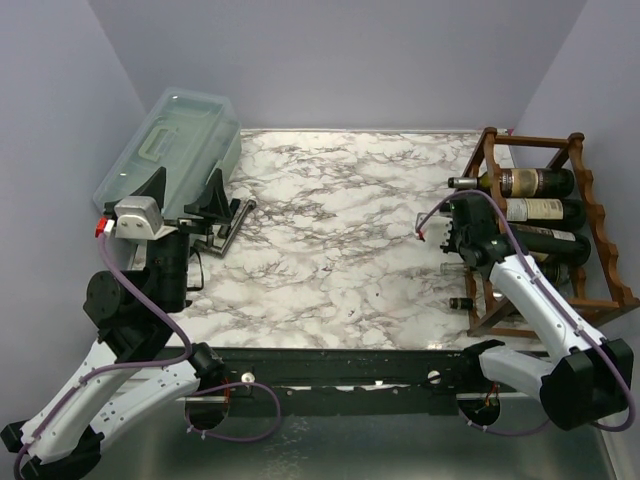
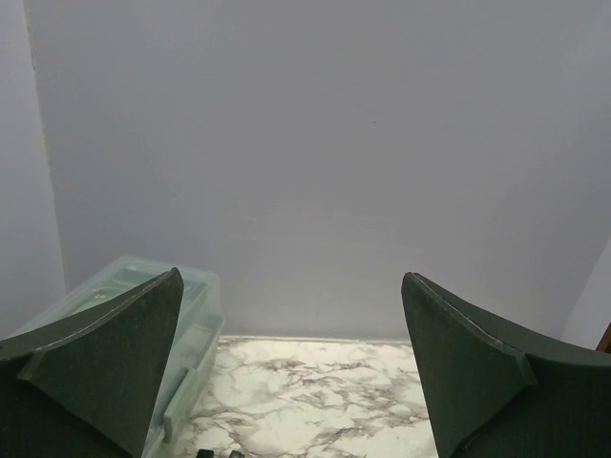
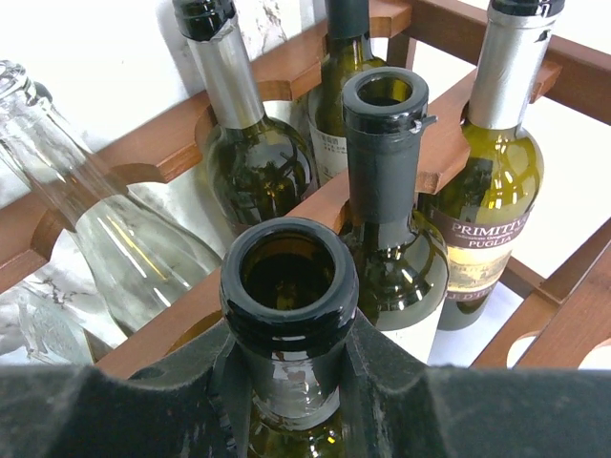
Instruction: Put the wine bottle on the wine rack
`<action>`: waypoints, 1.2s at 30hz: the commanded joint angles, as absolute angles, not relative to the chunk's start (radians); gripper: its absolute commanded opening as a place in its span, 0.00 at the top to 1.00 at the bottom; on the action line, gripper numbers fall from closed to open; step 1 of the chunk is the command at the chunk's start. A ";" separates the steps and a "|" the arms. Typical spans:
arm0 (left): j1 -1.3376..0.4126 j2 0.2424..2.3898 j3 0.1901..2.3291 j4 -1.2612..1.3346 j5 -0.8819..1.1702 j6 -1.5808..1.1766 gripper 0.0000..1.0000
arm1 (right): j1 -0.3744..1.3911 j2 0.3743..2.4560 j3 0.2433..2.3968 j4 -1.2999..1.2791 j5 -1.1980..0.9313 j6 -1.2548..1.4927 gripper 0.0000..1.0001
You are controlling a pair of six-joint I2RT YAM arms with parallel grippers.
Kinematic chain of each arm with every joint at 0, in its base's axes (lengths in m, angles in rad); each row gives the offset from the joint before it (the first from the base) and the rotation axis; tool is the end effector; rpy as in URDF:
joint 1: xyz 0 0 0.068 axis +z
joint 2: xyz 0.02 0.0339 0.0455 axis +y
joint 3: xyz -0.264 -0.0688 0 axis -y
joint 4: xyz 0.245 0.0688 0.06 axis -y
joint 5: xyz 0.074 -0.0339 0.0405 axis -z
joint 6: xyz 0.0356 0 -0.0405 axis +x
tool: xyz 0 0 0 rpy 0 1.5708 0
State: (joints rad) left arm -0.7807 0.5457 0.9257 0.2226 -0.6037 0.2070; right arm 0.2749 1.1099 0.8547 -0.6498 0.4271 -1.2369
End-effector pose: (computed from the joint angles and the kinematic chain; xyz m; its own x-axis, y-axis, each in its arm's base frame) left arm 0.0744 -0.0453 0.4557 0.4448 -0.2025 -0.8724 0.1591 0.9765 -0.1456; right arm 0.2162 0.0457 0.2625 -0.2473 -0.9632 0.1053 -0.7154 0.1082 -0.6903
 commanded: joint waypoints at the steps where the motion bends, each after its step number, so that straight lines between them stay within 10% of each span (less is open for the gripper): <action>1: -0.790 0.531 0.940 0.233 -0.628 0.219 0.02 | 0.233 1.130 0.812 -0.635 0.436 -1.717 0.92; 25: -0.789 0.539 0.939 0.237 -0.636 0.229 0.02 | 0.298 1.058 0.798 -0.762 0.283 -1.648 0.28; 36: -0.788 0.550 0.939 0.237 -0.636 0.235 0.02 | 0.346 1.034 0.781 -0.774 0.240 -1.631 0.26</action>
